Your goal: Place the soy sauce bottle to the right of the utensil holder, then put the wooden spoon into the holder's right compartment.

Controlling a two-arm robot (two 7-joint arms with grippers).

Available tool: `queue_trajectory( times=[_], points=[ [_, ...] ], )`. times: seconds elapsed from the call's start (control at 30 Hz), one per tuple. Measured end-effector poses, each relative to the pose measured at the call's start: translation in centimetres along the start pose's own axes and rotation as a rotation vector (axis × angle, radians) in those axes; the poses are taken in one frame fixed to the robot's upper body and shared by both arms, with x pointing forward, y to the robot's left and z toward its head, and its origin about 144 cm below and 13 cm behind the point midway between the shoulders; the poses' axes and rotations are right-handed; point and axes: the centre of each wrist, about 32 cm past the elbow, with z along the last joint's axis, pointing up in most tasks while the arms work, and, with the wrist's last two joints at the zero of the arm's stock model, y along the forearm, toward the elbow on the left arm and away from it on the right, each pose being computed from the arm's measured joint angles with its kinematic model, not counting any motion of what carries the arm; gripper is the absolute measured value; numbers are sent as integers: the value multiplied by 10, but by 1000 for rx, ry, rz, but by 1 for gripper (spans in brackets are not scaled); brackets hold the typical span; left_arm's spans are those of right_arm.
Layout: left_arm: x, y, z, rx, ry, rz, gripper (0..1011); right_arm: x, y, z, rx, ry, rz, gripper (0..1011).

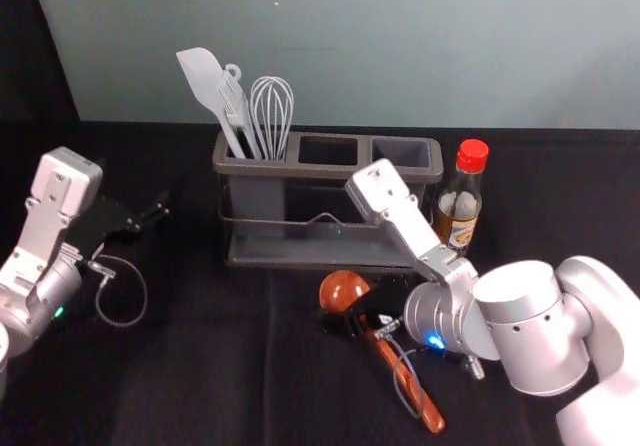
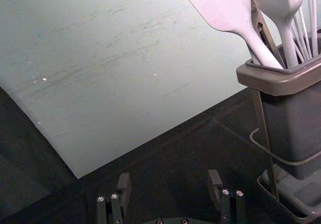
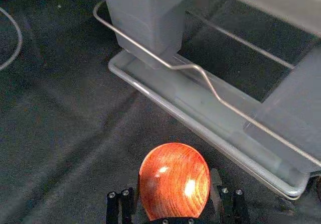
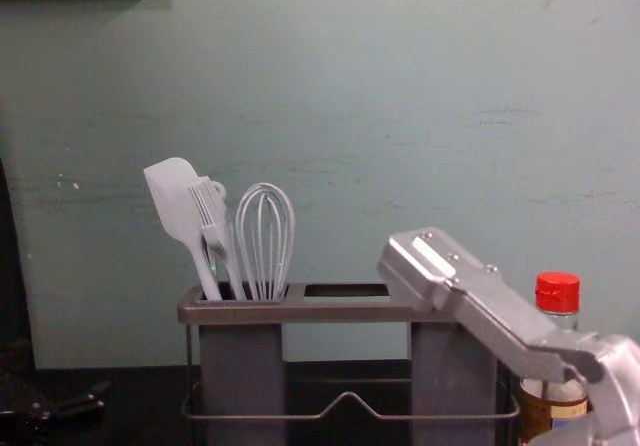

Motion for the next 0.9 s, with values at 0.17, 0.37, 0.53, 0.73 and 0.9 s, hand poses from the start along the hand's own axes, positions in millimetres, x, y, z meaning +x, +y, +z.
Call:
queue_trajectory(
  times=[0.17,0.37,0.53,0.73,0.9],
  points=[
    [0,0,0,0,0,0,1005,3,-13,2,16,-1,10,836],
    [0,0,0,0,0,0,1005,9,-34,0,34,-2,48,837],
    [0,0,0,0,0,0,1005,16,-47,-7,35,-6,82,837],
    [0,0,0,0,0,0,1005,26,-63,-24,98,-53,126,837],
    [0,0,0,0,0,0,1005,34,-75,-41,198,-74,154,837]
  ],
)
